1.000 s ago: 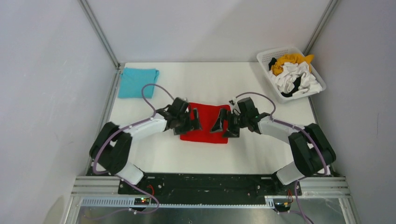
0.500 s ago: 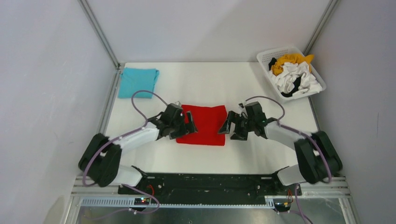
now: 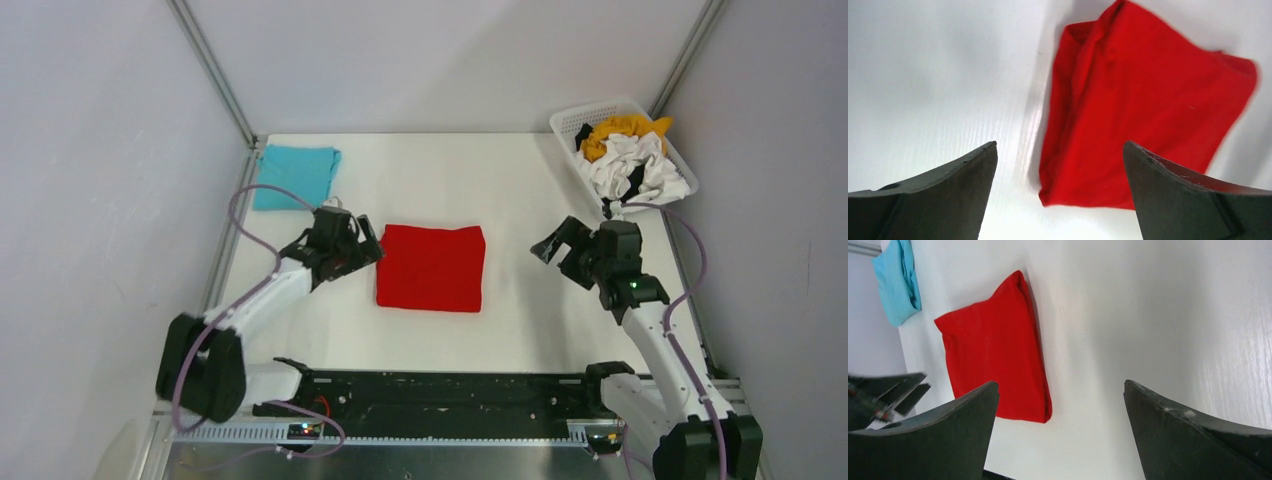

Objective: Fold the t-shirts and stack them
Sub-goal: Put the neatly folded tshirt into the corner of the board with the left arm

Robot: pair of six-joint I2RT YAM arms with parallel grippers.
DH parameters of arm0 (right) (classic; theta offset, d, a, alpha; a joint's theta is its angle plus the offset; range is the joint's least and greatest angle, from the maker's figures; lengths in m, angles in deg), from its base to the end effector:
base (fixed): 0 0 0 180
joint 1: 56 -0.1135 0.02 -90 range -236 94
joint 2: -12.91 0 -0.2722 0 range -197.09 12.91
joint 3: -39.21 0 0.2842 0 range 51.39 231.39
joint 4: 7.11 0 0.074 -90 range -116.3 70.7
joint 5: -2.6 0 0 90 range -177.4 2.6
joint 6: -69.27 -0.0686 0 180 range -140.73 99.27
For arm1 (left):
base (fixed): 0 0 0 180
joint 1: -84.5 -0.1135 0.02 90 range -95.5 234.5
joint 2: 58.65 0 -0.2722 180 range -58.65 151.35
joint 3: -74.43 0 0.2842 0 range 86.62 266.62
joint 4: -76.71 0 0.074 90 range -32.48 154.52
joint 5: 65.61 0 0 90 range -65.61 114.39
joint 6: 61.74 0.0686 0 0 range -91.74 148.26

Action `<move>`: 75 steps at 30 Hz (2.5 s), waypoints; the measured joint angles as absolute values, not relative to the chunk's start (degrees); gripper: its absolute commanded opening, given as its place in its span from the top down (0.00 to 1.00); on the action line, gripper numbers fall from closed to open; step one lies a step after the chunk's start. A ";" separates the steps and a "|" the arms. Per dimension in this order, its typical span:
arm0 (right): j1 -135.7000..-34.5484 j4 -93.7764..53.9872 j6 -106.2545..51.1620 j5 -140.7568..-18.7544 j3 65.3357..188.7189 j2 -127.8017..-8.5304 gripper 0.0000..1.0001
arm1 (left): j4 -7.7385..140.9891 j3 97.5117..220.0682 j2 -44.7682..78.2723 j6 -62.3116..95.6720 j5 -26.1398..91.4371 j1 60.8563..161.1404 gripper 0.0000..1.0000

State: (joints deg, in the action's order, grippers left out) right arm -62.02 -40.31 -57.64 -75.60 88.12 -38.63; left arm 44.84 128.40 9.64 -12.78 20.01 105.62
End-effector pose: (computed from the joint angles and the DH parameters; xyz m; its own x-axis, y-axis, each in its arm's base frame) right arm 0.2462 0.0401 0.2310 -0.6262 0.5251 -0.5764 0.1357 0.8013 0.5826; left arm 0.2754 -0.1008 0.1933 -0.7112 -0.4271 -0.5583 -0.2082 0.8866 -0.4130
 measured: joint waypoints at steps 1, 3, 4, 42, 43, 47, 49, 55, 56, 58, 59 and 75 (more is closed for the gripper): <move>-61.95 -41.21 -57.33 -75.65 87.99 -37.85 0.00 | 44.27 129.32 12.65 -12.08 20.03 105.23 0.00; -61.98 -42.87 -56.54 -76.02 87.91 -35.88 0.01 | 43.81 131.96 19.12 -10.68 20.11 105.14 0.00; -61.98 -43.35 -56.13 -76.22 87.91 -35.05 0.01 | 43.81 133.23 21.92 -10.15 20.31 105.14 0.00; -62.87 -47.31 -50.18 -77.83 86.44 -32.23 0.01 | 34.87 181.62 58.12 19.62 -7.12 105.84 1.00; -63.22 -47.07 -50.03 -77.81 86.42 -32.23 0.01 | 34.81 184.81 59.84 22.33 -8.21 104.73 1.00; -64.23 -46.37 -49.51 -77.99 86.40 -32.41 0.01 | 34.70 195.17 65.92 31.46 -11.80 101.14 1.00; -64.79 -46.04 -49.27 -78.40 86.38 -32.69 0.01 | 34.83 199.46 68.24 35.88 -12.34 99.50 1.00; -66.46 -44.69 -48.48 -81.42 86.33 -34.07 0.01 | 34.89 205.86 69.92 45.58 -12.30 95.42 1.00; -66.59 -44.55 -48.30 -81.83 86.33 -34.22 0.01 | 35.27 206.34 69.88 47.05 -12.17 94.87 1.00; -66.72 -44.34 -47.98 -82.80 86.33 -34.39 0.01 | 35.79 206.43 69.53 49.78 -11.36 93.82 1.00; -66.72 -44.25 -47.80 -83.28 86.33 -34.42 0.01 | 35.75 206.43 69.31 50.76 -10.88 93.38 1.00; -66.94 -44.23 -46.56 -85.46 86.33 -34.59 0.01 | 35.73 206.36 57.68 53.97 -4.54 91.64 1.00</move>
